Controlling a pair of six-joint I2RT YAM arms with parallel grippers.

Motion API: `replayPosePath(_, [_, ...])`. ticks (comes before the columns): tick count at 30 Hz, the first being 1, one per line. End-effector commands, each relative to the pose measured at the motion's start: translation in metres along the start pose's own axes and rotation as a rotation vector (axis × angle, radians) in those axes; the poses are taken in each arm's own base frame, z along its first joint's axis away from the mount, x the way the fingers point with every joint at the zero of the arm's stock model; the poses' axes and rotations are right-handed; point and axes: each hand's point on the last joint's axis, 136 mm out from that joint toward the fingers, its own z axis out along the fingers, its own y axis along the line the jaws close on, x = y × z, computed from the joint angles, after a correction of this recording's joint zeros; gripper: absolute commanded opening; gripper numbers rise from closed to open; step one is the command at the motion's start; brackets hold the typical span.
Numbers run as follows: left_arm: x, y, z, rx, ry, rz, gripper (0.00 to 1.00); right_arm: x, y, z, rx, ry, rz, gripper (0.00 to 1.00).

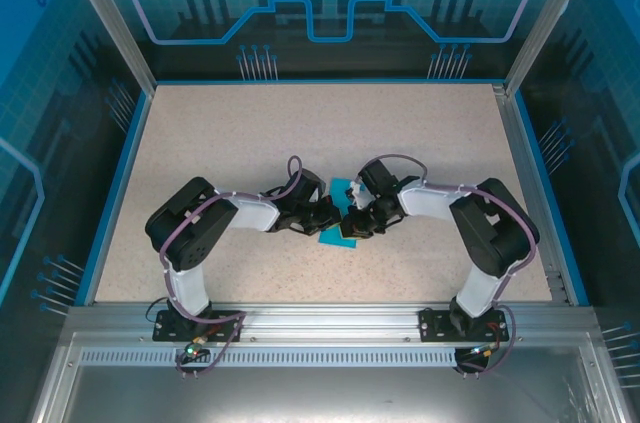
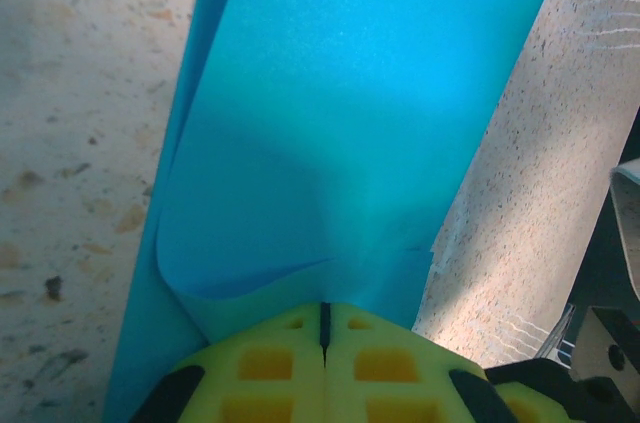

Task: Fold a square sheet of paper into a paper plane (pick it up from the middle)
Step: Fold the triangle a second time at the center of the table.

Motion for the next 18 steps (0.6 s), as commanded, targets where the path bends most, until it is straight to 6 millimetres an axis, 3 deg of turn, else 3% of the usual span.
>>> replayPosePath(1, [0.017,0.036,0.008,-0.129,0.043,-0.015,0.0,0.003,-0.009,0.003,0.039,0.025,0.001,0.12])
replayPosePath(4, [0.017,0.039,0.007,-0.137,0.04,-0.017,0.0,0.01,-0.019,0.004,0.073,0.037,0.006,0.13])
replayPosePath(6, [0.017,0.041,0.007,-0.144,0.039,-0.02,0.0,0.025,-0.032,0.008,0.091,0.067,0.029,0.13])
replayPosePath(13, [0.018,0.046,0.008,-0.155,0.036,-0.03,0.0,0.039,-0.046,0.01,0.124,0.089,0.052,0.16])
replayPosePath(15, [0.017,0.047,0.008,-0.157,0.034,-0.032,0.0,0.039,-0.047,0.007,0.125,0.085,0.061,0.17])
replayPosePath(18, [0.017,0.046,0.009,-0.155,0.032,-0.033,0.0,0.037,-0.034,0.001,0.073,0.07,0.038,0.18])
